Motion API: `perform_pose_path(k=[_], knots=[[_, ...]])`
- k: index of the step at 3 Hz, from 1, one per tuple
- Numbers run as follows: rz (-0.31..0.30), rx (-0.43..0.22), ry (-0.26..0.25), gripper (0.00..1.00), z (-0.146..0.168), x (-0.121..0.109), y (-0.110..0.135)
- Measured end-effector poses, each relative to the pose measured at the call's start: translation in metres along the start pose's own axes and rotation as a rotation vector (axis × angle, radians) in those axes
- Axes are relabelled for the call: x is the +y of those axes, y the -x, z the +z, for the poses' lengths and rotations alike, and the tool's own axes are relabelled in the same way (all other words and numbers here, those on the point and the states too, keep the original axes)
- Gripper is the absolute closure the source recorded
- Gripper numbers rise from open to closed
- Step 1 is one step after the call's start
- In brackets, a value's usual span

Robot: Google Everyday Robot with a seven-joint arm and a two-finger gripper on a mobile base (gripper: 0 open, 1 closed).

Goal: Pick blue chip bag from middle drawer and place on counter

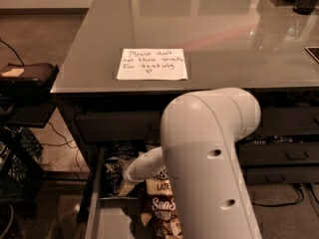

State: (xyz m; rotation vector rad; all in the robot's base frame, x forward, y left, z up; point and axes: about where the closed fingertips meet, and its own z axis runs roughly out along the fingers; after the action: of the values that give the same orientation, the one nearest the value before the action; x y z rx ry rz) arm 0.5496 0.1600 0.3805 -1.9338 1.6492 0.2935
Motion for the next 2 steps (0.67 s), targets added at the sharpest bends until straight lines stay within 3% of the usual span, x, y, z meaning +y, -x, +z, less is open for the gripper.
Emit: perform_pose_path(k=[2], knots=[[-0.007, 0.015, -0.003, 0.89, -0.0007, -0.0002, 0.0006]])
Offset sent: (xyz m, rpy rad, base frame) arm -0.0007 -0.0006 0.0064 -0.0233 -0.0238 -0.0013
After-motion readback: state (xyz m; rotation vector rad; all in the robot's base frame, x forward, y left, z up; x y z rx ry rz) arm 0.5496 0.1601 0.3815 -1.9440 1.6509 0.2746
